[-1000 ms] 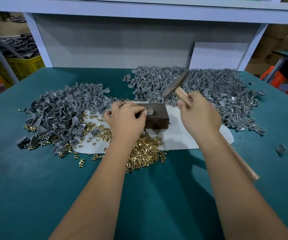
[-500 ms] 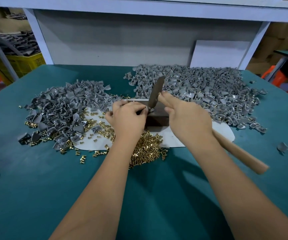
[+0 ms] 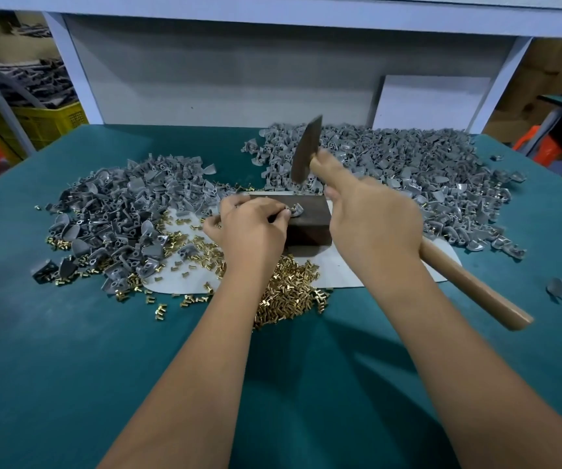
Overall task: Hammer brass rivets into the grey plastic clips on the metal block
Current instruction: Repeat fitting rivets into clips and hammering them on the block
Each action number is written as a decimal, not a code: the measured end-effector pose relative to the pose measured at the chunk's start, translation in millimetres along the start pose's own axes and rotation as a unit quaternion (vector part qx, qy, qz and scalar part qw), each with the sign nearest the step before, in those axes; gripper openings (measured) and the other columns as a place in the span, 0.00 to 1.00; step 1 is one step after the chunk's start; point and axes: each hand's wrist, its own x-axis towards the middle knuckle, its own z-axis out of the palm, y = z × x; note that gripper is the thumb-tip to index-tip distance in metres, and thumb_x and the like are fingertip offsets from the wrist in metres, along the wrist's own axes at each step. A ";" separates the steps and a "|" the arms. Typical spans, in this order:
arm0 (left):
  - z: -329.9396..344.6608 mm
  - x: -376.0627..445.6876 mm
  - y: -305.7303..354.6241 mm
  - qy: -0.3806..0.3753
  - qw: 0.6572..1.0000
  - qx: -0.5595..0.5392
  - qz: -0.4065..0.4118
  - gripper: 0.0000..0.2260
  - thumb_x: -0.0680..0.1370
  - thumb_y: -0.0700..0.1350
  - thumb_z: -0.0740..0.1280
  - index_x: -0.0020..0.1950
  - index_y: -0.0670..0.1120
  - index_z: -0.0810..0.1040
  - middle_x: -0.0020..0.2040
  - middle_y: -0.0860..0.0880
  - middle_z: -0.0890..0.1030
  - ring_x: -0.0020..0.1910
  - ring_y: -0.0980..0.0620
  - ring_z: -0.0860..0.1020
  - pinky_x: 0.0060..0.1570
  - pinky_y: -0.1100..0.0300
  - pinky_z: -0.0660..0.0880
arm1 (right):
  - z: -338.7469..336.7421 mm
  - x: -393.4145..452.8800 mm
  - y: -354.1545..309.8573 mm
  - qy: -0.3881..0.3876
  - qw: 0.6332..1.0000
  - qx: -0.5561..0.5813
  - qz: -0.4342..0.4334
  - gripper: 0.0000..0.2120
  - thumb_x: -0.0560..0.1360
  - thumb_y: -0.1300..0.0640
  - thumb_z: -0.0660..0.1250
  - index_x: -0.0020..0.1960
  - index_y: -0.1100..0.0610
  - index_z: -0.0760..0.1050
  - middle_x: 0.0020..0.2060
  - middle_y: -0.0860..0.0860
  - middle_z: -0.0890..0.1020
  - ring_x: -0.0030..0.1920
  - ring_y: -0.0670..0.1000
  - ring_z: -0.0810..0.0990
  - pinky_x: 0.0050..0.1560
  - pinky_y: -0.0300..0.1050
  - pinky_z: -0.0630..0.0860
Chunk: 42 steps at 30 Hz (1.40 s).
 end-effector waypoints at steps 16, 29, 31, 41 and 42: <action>0.5 0.1 -0.1 0.016 0.999 0.022 0.028 0.05 0.77 0.52 0.70 0.47 0.57 0.86 0.49 0.61 0.83 0.65 0.53 0.66 0.57 0.52 0.51 | 8.7 0.4 -2.3 -0.067 0.998 0.005 -0.011 0.26 0.78 0.57 0.61 0.70 0.35 0.60 0.38 0.51 0.80 0.32 0.54 0.72 0.26 0.41 0.57; -0.9 -0.1 1.6 0.015 1.000 -0.004 0.016 0.05 0.77 0.52 0.70 0.48 0.56 0.86 0.49 0.62 0.84 0.65 0.55 0.66 0.62 0.48 0.53 | 0.7 3.1 0.0 -0.010 1.000 0.002 0.025 0.23 0.80 0.53 0.60 0.71 0.36 0.59 0.32 0.49 0.71 0.27 0.53 0.66 0.24 0.39 0.53; -0.8 -0.8 1.9 0.013 1.000 -0.011 0.007 0.06 0.77 0.52 0.70 0.50 0.56 0.86 0.50 0.61 0.83 0.65 0.57 0.65 0.63 0.50 0.51 | 0.2 1.0 0.4 0.027 0.999 0.013 0.034 0.24 0.79 0.54 0.63 0.71 0.38 0.62 0.31 0.49 0.70 0.26 0.53 0.67 0.24 0.38 0.55; -1.5 0.6 1.1 0.005 1.000 -0.001 0.011 0.06 0.78 0.53 0.68 0.50 0.57 0.86 0.52 0.62 0.83 0.66 0.59 0.65 0.65 0.50 0.51 | 10.0 -10.4 -2.9 -0.028 0.999 0.004 0.014 0.23 0.81 0.52 0.58 0.73 0.37 0.58 0.35 0.51 0.75 0.29 0.55 0.69 0.27 0.43 0.59; -2.0 0.5 1.5 0.007 1.000 0.004 0.018 0.06 0.78 0.52 0.68 0.49 0.57 0.86 0.51 0.62 0.83 0.66 0.57 0.66 0.65 0.47 0.53 | 10.9 -9.1 -2.9 -0.045 0.999 -0.003 0.005 0.24 0.81 0.53 0.58 0.72 0.36 0.57 0.36 0.51 0.76 0.29 0.55 0.68 0.27 0.43 0.57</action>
